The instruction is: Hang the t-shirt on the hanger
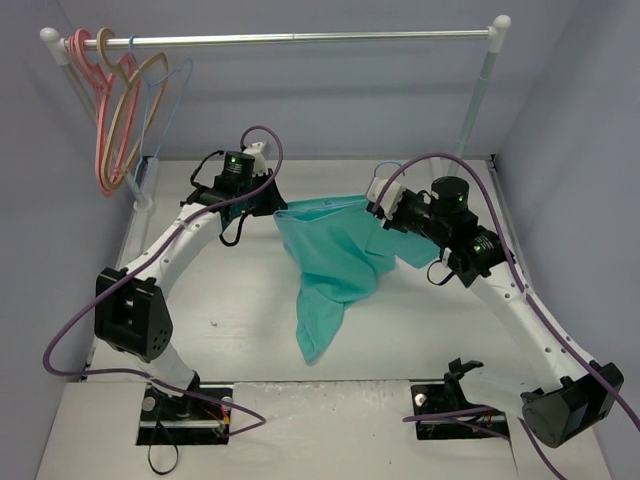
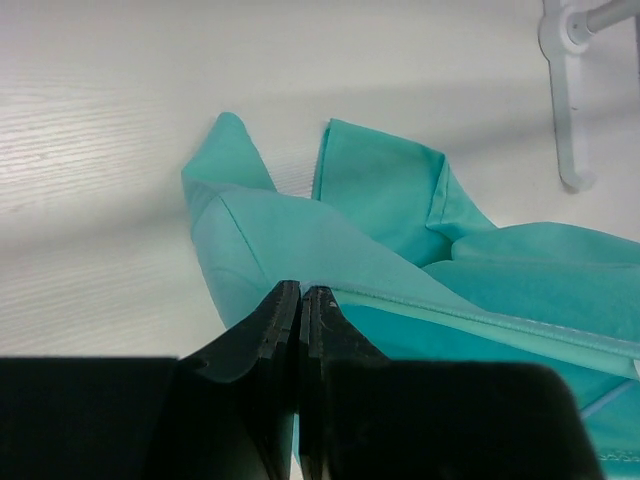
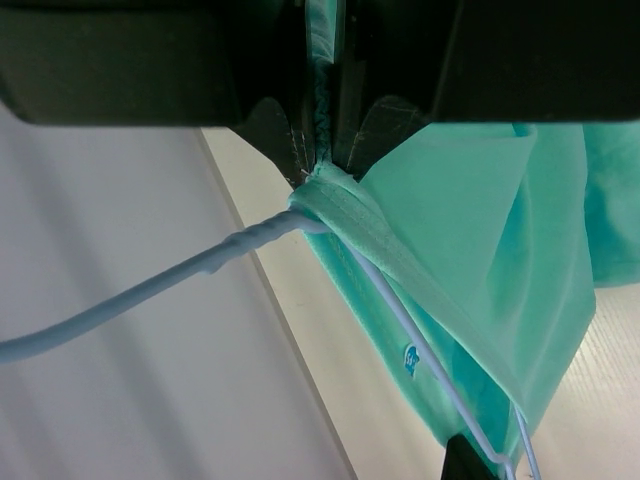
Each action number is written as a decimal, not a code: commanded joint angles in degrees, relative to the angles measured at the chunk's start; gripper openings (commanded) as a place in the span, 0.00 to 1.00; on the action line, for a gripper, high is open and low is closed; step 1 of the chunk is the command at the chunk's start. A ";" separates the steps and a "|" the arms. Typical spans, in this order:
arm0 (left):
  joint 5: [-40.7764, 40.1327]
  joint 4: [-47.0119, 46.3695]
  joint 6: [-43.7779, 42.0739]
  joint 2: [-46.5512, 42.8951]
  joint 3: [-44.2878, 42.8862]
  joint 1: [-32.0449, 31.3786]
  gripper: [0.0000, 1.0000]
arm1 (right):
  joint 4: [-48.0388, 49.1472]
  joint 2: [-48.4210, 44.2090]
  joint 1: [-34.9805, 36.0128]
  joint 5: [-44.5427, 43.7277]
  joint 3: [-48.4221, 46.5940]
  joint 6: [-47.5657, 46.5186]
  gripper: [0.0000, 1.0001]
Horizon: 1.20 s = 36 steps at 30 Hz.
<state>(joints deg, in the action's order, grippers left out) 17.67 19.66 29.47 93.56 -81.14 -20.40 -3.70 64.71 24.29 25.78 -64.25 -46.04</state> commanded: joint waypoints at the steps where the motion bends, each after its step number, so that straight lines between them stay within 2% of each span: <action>1: -10.90 3.80 -3.63 -3.12 -5.25 1.16 0.00 | 5.99 -0.81 -1.00 -3.89 -1.40 -0.62 0.00; 6: -15.29 6.26 -5.30 -4.35 -8.77 1.07 0.00 | 5.37 -0.55 -1.00 -7.06 -1.85 -1.07 0.00; 11: -20.30 6.80 -6.27 -6.36 -7.63 1.07 0.00 | 6.34 -0.02 -1.09 -9.43 -2.20 0.25 0.00; 19: -19.78 2.76 -6.71 -10.15 -4.20 0.28 0.00 | 7.74 -0.46 -1.09 -7.15 -1.67 1.48 0.00; 26: -20.74 -0.40 -10.75 -10.85 -7.45 -8.49 0.00 | 13.54 -0.72 -1.00 -0.21 -1.49 6.13 0.00; 31: -20.48 0.46 -12.24 -9.01 -12.10 -11.32 0.00 | 17.93 -0.37 -0.83 4.18 -1.67 9.21 0.00; 36: -22.24 1.08 -15.76 -8.22 -17.64 -13.96 0.00 | 18.21 -0.37 -0.56 6.30 -1.67 9.74 0.00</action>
<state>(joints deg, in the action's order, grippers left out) -2.94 23.92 16.99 86.56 -93.51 -32.93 6.28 65.80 23.51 28.18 -64.25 -37.91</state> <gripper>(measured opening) 0.043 0.105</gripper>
